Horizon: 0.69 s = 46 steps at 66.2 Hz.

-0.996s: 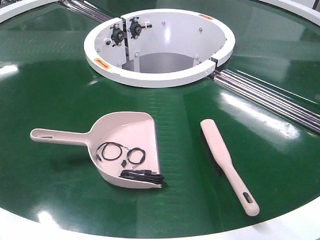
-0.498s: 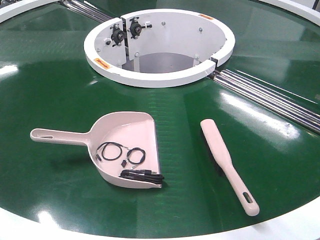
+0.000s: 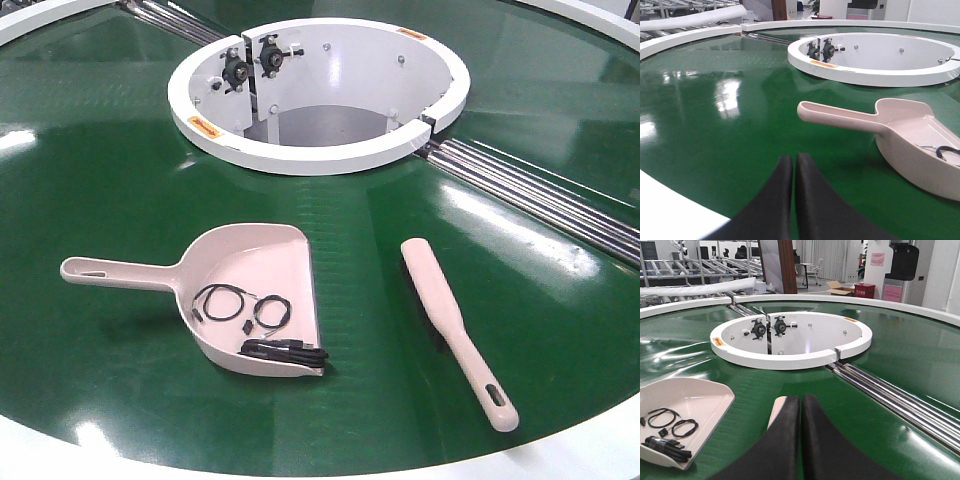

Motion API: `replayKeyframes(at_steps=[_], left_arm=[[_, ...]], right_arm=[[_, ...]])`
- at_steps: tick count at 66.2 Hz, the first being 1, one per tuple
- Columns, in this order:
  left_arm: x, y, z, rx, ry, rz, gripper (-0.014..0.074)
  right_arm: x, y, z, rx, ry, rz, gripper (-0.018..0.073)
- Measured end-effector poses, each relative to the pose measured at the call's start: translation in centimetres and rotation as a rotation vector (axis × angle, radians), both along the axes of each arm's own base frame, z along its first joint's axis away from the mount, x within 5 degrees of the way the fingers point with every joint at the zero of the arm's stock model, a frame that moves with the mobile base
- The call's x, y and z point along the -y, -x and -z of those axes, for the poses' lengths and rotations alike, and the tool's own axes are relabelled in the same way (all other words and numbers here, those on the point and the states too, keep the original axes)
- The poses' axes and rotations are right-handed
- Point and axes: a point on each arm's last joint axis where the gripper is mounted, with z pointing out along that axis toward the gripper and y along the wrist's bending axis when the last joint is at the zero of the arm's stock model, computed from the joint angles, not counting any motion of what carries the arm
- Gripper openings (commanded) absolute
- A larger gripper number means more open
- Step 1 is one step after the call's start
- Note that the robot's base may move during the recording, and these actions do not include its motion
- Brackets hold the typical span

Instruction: Clean and inspect green conveyor with broom and dustpan

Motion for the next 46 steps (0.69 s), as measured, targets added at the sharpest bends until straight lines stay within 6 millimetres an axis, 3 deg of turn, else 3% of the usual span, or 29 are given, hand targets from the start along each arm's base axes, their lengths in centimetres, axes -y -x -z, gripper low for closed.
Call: replayKeyframes(at_steps=[16,46], left_arm=[[0.0,0.0,0.0,-0.001,0.0,0.0,-0.0006],[0.0,0.0,0.0,-0.001,0.0,0.0,-0.0006]], right_arm=[[0.8,-0.7,0.9,0.013,0.079,0.089,-0.0003],[1.5,-3.6,9.7,-0.104,0.123,0.223,-0.0003]])
